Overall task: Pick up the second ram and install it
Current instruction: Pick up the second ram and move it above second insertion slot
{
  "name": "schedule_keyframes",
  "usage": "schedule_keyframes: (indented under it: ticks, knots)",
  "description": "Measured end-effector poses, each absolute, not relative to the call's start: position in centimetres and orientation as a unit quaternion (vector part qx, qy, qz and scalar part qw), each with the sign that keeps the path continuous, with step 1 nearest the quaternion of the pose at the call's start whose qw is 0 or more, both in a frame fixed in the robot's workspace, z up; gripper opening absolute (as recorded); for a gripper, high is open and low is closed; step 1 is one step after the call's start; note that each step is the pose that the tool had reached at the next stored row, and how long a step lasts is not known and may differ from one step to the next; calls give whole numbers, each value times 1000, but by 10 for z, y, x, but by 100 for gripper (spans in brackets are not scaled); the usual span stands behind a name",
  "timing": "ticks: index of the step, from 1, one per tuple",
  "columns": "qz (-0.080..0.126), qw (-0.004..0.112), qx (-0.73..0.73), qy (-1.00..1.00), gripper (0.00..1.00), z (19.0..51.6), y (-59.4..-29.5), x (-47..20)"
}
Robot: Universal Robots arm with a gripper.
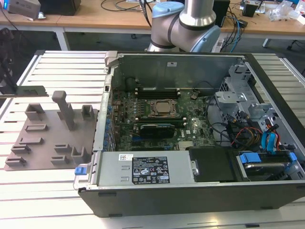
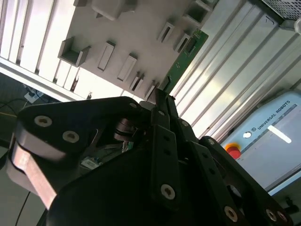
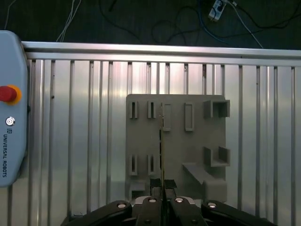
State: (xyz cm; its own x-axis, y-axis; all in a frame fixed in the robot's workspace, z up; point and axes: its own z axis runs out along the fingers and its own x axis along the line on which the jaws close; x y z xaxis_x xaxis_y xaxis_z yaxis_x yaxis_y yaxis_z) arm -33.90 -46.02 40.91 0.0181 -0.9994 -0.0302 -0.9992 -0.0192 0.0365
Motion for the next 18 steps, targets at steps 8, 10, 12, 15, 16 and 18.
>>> schedule_keyframes:
  ticks: [8,10,12,15,16,18]
  knots:
    - [-24,2,713,-700,13,409,-460,-300]
    - [-24,2,713,-700,13,409,-460,-290]
    - [-24,2,713,-700,13,409,-460,-279]
    - [-24,2,713,-700,13,409,-460,-269]
    - [-24,3,713,-700,13,409,-460,-266]
    - [-24,2,713,-700,13,409,-460,-258]
